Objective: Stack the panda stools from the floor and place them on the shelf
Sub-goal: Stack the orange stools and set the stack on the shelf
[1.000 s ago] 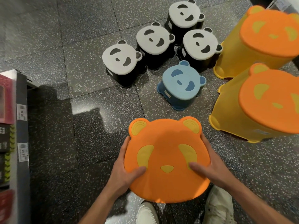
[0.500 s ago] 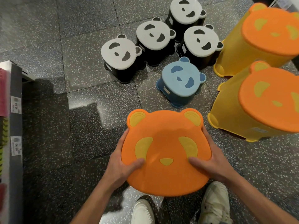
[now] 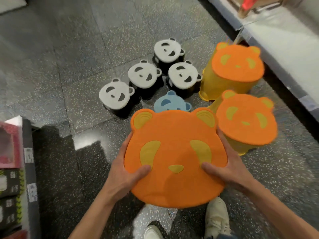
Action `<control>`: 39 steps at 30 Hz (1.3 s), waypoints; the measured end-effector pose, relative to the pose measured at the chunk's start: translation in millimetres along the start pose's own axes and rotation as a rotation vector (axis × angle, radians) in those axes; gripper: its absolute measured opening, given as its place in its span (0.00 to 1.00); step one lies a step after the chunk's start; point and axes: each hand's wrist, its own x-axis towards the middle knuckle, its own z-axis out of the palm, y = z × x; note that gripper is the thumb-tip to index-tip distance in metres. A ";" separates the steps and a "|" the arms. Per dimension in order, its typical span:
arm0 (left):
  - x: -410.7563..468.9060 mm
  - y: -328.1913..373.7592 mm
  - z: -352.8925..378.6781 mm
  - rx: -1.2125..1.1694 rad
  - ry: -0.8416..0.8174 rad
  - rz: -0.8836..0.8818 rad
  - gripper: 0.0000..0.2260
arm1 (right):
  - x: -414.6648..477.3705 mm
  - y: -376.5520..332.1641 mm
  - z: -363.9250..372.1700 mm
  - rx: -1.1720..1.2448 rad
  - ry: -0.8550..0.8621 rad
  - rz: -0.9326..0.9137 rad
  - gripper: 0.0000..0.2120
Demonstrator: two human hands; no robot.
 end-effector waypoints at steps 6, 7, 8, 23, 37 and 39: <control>28.1 113.3 29.3 0.048 -0.102 0.075 0.53 | -26.7 -71.8 -81.9 0.009 0.127 -0.027 0.59; 34.6 131.7 36.7 0.055 -0.125 0.093 0.53 | -31.0 -80.5 -96.0 0.014 0.159 -0.038 0.59; 41.3 148.9 44.9 0.071 -0.144 0.112 0.52 | -35.1 -88.5 -111.0 0.035 0.187 -0.045 0.59; 163.1 236.5 252.0 0.066 -0.317 0.093 0.49 | 5.6 -29.6 -318.8 0.160 0.326 -0.021 0.58; 241.0 142.8 315.8 0.021 -0.216 -0.191 0.46 | 113.5 90.8 -338.2 0.347 0.134 0.181 0.64; 253.4 124.1 319.8 0.013 -0.220 -0.215 0.45 | 125.1 110.5 -332.7 0.345 0.125 0.207 0.62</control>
